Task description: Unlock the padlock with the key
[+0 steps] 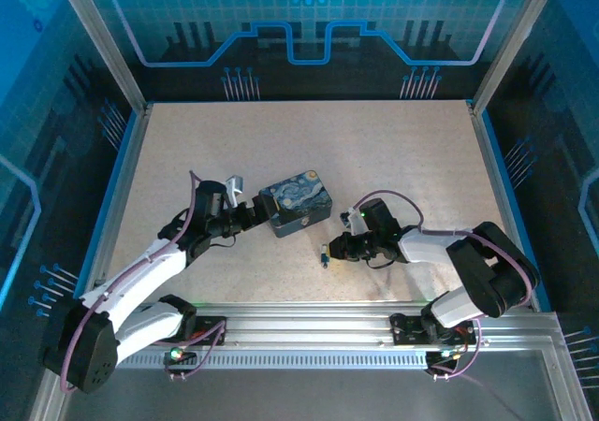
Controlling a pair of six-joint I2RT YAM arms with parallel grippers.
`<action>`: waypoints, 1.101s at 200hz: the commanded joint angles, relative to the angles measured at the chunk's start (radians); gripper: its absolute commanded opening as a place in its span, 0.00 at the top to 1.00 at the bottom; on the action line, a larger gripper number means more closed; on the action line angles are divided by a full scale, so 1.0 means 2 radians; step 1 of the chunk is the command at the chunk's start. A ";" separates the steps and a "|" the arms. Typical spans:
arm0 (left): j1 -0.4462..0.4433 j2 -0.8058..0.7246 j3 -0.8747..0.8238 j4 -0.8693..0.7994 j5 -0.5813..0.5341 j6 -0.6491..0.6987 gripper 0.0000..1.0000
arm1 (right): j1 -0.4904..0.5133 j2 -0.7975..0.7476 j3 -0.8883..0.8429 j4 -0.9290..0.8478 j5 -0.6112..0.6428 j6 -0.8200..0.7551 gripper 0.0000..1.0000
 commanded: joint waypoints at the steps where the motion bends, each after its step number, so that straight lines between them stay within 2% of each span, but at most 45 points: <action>1: 0.004 -0.011 -0.005 -0.013 -0.008 0.018 0.02 | -0.003 0.006 -0.005 0.000 0.009 0.002 0.84; 116: 0.012 -0.024 -0.005 -0.036 -0.023 0.017 0.01 | -0.011 -0.020 -0.016 -0.002 0.024 0.006 0.75; 185: 0.022 -0.042 0.000 -0.054 -0.036 0.018 0.01 | -0.024 -0.087 -0.010 -0.053 0.044 -0.001 0.69; 220: 0.030 -0.063 0.013 -0.090 -0.050 0.036 0.01 | -0.034 -0.141 0.009 -0.106 0.064 -0.016 0.61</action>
